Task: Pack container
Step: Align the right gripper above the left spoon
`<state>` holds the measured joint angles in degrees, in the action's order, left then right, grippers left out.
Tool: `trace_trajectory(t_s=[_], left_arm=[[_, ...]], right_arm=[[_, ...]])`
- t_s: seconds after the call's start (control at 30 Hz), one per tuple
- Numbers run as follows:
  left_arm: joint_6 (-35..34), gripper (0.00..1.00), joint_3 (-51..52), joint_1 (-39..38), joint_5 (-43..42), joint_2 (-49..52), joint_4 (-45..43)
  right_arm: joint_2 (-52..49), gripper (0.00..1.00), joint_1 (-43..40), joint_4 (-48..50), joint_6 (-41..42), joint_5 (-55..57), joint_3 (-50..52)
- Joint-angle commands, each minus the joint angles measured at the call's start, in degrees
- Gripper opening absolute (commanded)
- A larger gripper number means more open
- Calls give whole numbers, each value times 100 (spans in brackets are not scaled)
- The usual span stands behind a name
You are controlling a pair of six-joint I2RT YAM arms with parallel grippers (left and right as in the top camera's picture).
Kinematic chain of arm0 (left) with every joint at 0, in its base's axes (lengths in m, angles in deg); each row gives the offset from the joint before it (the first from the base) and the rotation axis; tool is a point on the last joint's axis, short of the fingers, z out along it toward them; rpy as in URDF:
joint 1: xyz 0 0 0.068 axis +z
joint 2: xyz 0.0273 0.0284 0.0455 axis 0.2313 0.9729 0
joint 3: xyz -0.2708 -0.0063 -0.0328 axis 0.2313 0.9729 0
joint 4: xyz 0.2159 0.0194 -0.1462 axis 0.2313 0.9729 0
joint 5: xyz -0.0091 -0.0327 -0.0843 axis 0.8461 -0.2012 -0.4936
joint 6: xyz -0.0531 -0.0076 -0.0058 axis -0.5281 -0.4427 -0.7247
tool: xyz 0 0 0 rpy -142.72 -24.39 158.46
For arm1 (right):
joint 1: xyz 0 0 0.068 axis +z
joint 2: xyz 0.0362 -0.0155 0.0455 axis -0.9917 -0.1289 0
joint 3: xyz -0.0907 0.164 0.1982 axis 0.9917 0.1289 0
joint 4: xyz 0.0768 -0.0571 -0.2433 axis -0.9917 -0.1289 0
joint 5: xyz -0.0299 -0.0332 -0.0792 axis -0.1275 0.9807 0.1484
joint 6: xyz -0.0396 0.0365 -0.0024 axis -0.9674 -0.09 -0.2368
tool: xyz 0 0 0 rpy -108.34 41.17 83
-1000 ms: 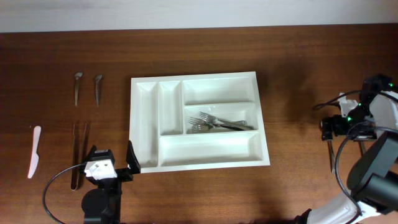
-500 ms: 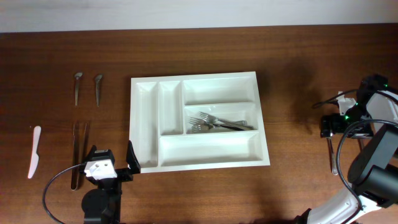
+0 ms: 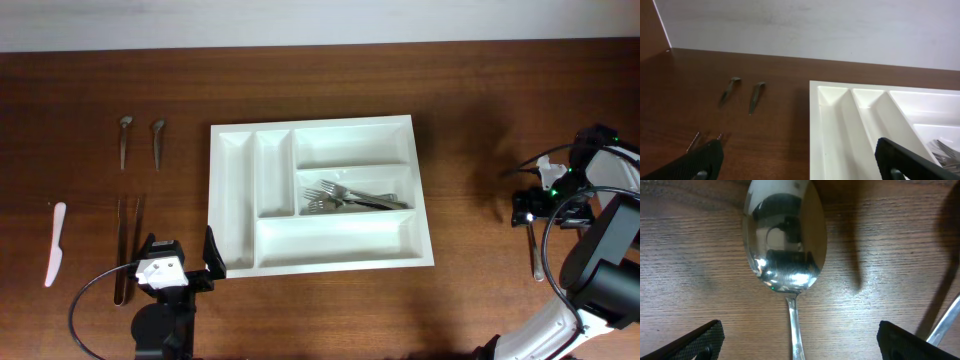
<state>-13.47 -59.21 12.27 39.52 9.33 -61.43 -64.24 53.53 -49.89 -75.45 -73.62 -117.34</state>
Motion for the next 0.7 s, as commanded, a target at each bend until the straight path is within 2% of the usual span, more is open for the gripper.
trace_trajectory(t_s=[0.0, 0.23, 0.67], left_arm=[[-13, 99, 28, -22, -61, -15, -15], [-13, 99, 28, -22, -61, -15, -15], [-15, 99, 28, -22, -61, -15, -15]], right_arm=[[127, 99, -17, -48, 92, -144, 28], [1060, 99, -17, -92, 92, -227, -90], [3469, 99, -17, -721, 92, -184, -92]])
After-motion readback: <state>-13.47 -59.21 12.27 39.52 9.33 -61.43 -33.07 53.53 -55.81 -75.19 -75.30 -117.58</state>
